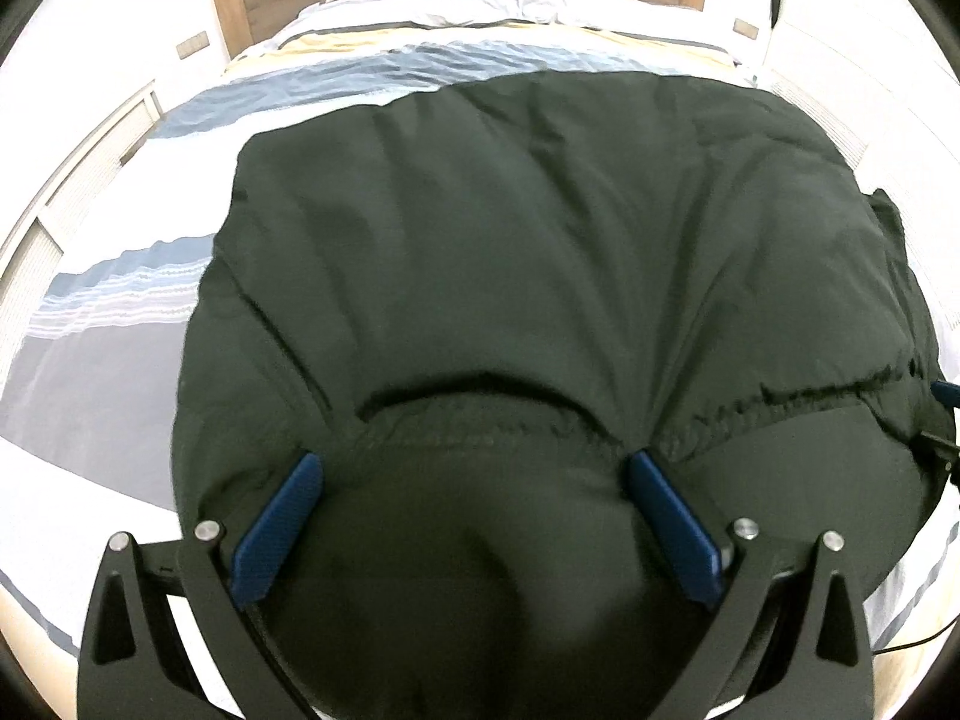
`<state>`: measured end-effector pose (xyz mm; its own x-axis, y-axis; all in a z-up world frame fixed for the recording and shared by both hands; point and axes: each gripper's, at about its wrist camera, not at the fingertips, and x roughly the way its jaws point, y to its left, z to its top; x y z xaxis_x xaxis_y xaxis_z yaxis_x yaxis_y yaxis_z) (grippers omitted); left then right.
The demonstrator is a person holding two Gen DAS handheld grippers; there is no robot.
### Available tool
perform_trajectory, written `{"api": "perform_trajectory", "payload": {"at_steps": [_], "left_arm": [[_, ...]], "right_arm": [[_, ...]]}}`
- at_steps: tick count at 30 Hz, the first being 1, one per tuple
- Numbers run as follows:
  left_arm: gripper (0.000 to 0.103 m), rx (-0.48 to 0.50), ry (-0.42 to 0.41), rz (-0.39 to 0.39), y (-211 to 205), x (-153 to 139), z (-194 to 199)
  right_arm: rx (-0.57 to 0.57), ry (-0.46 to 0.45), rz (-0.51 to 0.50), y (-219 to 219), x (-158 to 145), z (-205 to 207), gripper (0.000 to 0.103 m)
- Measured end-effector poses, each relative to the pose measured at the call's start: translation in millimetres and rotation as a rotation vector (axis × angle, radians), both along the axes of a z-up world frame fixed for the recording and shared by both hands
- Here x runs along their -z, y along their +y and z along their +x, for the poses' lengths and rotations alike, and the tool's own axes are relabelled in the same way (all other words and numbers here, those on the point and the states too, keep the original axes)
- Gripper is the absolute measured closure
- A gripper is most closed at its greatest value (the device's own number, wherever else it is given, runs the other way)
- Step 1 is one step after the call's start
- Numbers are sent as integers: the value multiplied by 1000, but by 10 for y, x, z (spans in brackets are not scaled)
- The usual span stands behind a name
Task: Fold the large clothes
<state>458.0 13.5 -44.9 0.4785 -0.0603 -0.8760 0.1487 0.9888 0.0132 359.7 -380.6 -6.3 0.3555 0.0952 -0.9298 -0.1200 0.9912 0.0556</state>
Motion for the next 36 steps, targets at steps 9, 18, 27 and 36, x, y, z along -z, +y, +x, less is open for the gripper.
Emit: {"api": "perform_trajectory", "payload": {"at_steps": [9,18,27,36], "left_arm": [[0,-20,-19,16,64,-20,-176],[0,-5,-24,18,60,84,-179],[0,11,9,17,90,73,-230],[0,9,26,29,92,26,-330]], "right_arm": [[75,-20,34,-156,-59,-182,1],[185,32,83,-568,182,-215,1],[205,21,60,-731,102,-347,1],[227,-11,35,-864,-13,-541,1]]}}
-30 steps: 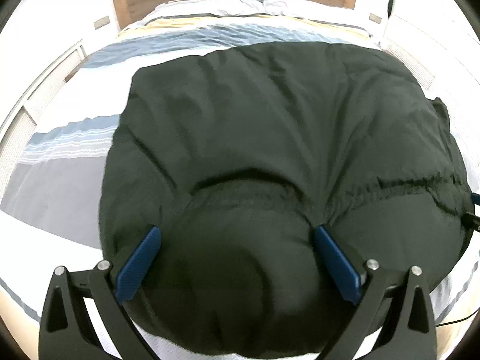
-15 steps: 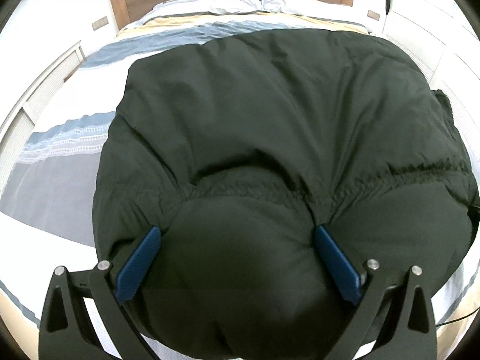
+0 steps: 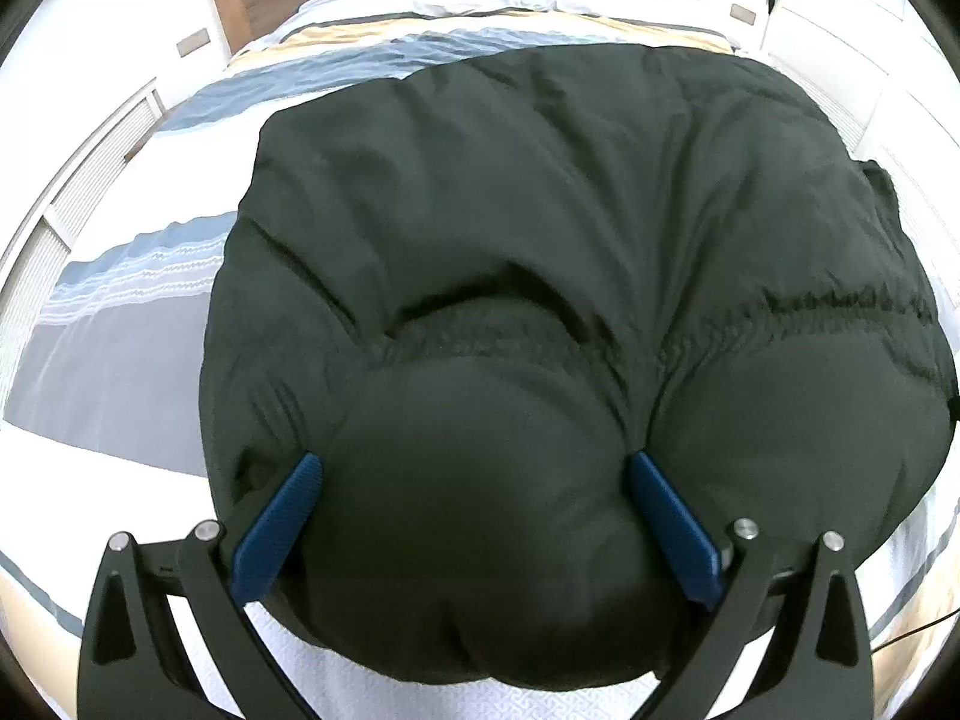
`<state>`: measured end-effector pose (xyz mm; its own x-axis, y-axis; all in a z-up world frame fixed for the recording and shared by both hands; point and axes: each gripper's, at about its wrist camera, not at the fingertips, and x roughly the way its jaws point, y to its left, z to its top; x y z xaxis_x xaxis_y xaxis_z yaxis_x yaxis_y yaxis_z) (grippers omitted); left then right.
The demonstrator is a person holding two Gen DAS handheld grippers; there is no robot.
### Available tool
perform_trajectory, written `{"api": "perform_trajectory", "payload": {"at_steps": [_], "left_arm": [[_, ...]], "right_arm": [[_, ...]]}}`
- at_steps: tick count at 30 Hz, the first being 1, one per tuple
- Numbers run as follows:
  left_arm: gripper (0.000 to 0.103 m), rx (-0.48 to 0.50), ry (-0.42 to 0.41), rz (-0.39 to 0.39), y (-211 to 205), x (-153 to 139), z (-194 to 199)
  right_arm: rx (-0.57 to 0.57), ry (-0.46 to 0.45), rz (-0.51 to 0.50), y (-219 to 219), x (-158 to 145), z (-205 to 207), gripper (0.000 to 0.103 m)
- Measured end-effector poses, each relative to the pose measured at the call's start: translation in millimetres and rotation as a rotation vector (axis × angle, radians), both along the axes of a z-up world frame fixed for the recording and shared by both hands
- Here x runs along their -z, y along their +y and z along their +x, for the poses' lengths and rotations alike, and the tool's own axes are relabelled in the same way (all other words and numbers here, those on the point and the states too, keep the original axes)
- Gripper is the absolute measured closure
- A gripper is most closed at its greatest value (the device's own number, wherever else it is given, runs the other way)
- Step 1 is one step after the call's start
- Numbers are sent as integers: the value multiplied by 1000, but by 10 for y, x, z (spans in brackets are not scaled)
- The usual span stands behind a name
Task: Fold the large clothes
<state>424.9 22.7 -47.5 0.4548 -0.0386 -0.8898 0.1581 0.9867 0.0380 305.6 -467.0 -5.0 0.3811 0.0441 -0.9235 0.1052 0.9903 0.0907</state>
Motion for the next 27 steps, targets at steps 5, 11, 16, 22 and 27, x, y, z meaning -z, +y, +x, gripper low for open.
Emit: {"api": "perform_trajectory", "payload": {"at_steps": [5,11,16,22,27], "left_arm": [[0,-4,5,14,-13,-24,-43],[0,-30,12,-67,216,-96,-177],[0,-107,27,-172,640,-140,-316],[0,-146,64,-281,1028,-108,-335],[0,-224,81,-368,1339,-69,-191]], "right_arm": [[34,-6,-3,-105,-35,-117,1],[79,-12,2,-276,-92,-276,1],[124,-17,43,-443,-139,-288,1],[183,-34,171,-596,-143,-262,1],[193,-23,268,-659,-69,-118,1]]}}
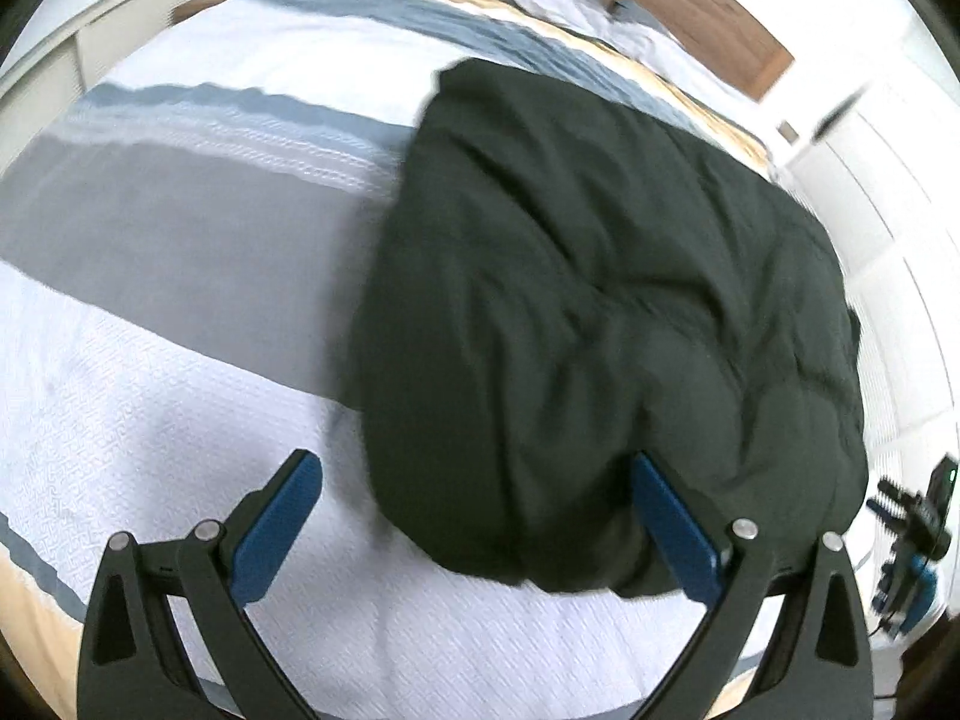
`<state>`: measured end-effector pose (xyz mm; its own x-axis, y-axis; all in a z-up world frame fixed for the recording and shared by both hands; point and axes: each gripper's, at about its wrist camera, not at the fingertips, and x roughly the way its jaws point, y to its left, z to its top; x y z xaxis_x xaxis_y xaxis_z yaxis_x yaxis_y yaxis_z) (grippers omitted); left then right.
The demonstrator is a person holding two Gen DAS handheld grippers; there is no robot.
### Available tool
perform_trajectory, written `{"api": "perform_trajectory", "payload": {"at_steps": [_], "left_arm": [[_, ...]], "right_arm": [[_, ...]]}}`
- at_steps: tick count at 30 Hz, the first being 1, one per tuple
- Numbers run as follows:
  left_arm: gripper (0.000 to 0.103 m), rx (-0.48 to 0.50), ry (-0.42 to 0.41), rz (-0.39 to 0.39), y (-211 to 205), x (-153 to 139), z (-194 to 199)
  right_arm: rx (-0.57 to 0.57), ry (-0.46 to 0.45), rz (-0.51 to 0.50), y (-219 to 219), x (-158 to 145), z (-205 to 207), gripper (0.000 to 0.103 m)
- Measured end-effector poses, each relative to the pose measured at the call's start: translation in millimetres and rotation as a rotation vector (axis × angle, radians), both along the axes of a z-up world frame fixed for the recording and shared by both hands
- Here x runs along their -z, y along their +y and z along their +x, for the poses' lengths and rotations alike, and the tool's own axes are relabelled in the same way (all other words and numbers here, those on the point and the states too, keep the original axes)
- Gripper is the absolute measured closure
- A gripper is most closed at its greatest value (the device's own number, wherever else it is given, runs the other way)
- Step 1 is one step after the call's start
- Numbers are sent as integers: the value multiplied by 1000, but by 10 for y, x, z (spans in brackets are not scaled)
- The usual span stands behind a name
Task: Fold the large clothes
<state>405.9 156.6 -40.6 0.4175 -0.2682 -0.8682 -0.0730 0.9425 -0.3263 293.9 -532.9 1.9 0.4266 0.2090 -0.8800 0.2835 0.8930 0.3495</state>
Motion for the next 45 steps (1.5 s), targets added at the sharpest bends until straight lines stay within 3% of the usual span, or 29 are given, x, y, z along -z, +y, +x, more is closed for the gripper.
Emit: {"api": "perform_trajectory", "payload": {"at_steps": [7,11,15,19,25,28,31,45], "left_arm": [[0,-83,3,-167,463,70,310],[0,-32,29,-273,448,214,489],[0,9,63,-310,354,397,672],[0,46,88,-395,286,534,854],[0,87,100,-425,192,657,1144],[0,94,114,-495,181,775,1302],[0,125,131,-513,97,882,1356],[0,116,169,-672,-16,1211,1401]], "right_arm": [[-20,-8,29,-13,53,300,1],[-47,-19,57,-26,124,602,1],[-59,-28,105,-46,223,871,1],[-65,-15,185,-79,390,1065,1],[-96,38,290,-82,709,1211,1],[-104,53,386,-79,891,1335,1],[-130,69,464,-11,1062,1410,1],[-244,32,590,194,1321,1606,1]]}}
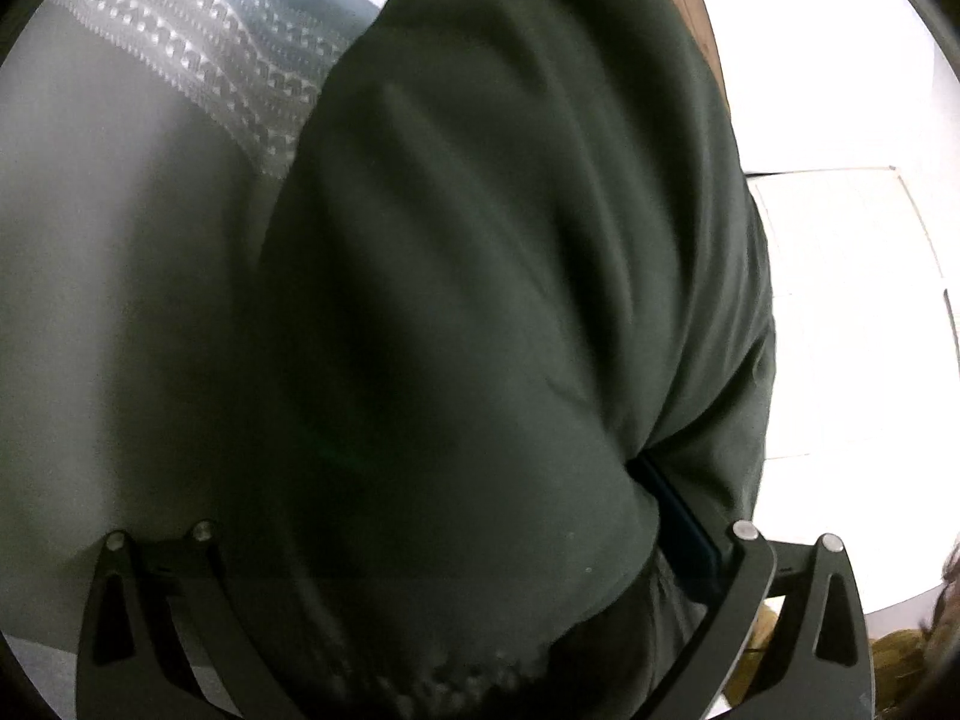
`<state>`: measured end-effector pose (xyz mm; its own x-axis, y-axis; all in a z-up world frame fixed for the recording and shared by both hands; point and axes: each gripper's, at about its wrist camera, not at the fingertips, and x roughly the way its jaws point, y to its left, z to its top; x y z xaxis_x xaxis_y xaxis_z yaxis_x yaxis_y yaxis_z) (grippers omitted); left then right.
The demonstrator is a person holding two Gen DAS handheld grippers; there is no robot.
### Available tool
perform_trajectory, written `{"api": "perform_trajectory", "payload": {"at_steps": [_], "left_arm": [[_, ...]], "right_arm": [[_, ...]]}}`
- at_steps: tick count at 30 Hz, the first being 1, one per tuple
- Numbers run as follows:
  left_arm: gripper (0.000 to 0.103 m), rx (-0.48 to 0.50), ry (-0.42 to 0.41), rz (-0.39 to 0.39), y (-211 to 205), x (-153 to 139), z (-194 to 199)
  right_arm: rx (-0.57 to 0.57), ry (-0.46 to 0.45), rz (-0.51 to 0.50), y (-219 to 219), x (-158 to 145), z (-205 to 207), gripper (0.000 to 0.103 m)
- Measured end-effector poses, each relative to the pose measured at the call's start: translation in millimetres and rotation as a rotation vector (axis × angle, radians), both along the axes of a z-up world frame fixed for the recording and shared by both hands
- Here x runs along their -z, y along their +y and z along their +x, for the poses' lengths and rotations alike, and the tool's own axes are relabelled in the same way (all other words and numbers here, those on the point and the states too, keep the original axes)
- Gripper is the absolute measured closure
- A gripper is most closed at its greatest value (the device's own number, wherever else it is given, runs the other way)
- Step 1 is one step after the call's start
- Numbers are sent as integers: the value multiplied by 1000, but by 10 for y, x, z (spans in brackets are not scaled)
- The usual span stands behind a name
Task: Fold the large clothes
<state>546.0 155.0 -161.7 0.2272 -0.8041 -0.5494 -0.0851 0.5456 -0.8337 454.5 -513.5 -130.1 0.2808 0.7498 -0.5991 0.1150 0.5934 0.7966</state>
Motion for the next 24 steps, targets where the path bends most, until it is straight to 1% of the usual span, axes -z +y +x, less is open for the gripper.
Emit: {"api": "perform_trajectory", "payload": {"at_steps": [2,6,7,9,12,13,14,16,17,19,20,22,23,24], "left_arm": [[0,10,8,-28,-52,23,-39],[0,-6,21,-101,-118,72,-132],[0,-4,18,-108,-154,75,-153],[0,-14,7,-108,-195,68,-177],[1,-65,4,-96,-214,78,-204],[3,-73,4,-88,-189,62,-288],[5,-76,3,-62,-218,36,-295],[17,-72,-2,-22,-251,-25,-323],[21,-76,-3,-2,-268,-57,-330],[37,-82,-6,23,-295,-108,-345],[40,-83,-13,39,-314,-138,-352],[50,-94,-14,59,-335,-186,-390],[52,-102,-14,64,-346,-193,-405],[56,-108,-17,70,-363,-209,-420]], "right_arm": [[-5,-7,15,46,27,22,1],[1,-16,20,62,53,28,1],[2,-18,19,57,56,21,1],[4,-20,10,67,57,21,1],[18,-13,3,87,62,32,0],[22,-7,-3,100,59,44,0],[28,-2,-6,108,57,50,0],[30,7,-23,141,38,67,0],[29,9,-34,163,22,74,1],[25,13,-62,212,-15,89,5],[26,15,-71,235,-36,97,9],[26,17,-89,273,-72,107,18],[28,20,-90,287,-85,112,26],[32,23,-87,303,-99,119,35]]}}
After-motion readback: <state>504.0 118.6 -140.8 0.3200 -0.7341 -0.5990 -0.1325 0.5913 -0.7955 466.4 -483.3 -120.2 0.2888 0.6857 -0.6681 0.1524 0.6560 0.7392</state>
